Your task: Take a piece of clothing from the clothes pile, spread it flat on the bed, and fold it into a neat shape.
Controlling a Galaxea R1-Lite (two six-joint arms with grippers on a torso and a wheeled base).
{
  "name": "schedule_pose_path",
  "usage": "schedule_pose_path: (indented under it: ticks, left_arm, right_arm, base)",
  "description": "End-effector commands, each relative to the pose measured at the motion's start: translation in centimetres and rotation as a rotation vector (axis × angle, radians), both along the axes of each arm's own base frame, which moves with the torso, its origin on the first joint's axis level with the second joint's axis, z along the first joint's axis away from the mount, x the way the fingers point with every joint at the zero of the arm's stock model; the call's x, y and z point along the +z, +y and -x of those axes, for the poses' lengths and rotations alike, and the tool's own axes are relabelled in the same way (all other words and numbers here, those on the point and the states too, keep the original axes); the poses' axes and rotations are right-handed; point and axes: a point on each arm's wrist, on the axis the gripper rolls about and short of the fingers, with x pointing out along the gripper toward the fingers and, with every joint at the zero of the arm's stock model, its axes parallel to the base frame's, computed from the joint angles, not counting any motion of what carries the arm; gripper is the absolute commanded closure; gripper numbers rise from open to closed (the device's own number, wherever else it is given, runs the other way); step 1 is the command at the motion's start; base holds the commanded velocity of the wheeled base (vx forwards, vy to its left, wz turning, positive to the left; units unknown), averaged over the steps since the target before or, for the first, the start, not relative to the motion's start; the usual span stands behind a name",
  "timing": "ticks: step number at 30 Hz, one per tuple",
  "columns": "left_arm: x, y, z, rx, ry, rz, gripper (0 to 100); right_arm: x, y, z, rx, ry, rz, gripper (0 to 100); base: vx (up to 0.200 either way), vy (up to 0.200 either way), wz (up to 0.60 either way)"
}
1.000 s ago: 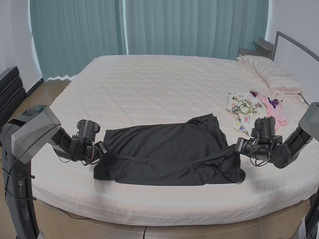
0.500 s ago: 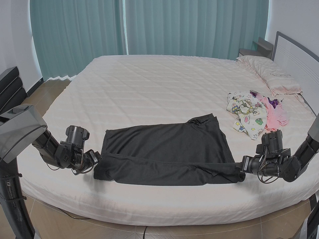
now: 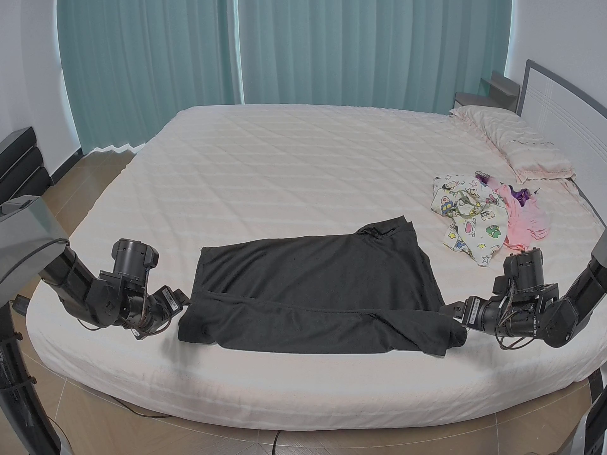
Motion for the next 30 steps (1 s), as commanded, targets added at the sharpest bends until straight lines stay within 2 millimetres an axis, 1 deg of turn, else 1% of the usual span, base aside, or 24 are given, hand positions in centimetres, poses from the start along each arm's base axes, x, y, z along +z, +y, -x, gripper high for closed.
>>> schedule_pose_path:
  ticks: [1,6,11,21,24,27,30]
  left_arm:
    - [1.2,0.0,1.5,0.01,-0.047,0.028,0]
    - [1.0,0.2,1.8,0.011,-0.099,0.062,0]
    - [0.5,0.2,1.9,0.0,-0.088,0.097,0]
    - [0.2,0.1,2.0,-0.014,-0.077,0.112,0]
    - [-0.4,0.0,2.6,-0.061,-0.04,0.157,0]
    - [-0.8,0.0,3.3,-0.118,-0.012,0.203,0]
    - [-1.2,0.7,3.6,-0.145,-0.024,0.209,0]
  right_arm:
    - [-0.3,0.1,0.2,-0.022,0.021,-0.033,0]
    - [-0.7,-0.3,0.5,-0.043,0.059,-0.102,0]
    - [-0.9,-0.8,0.5,-0.065,0.071,-0.109,0]
    - [-0.7,-0.8,0.9,-0.061,0.067,-0.111,0]
    - [-0.7,-0.8,0.9,-0.059,0.064,-0.111,0]
    - [-0.8,-0.7,1.1,-0.049,0.047,-0.108,0]
    - [-1.0,-0.7,1.4,-0.043,0.029,-0.109,0]
  base:
    - [0.0,0.0,0.0]
    - [0.0,0.0,0.0]
    - [0.2,0.0,0.0]
    - [0.2,0.0,0.0]
    - [0.2,0.0,0.0]
    - [0.0,0.0,0.0]
    - [0.0,0.0,0.0]
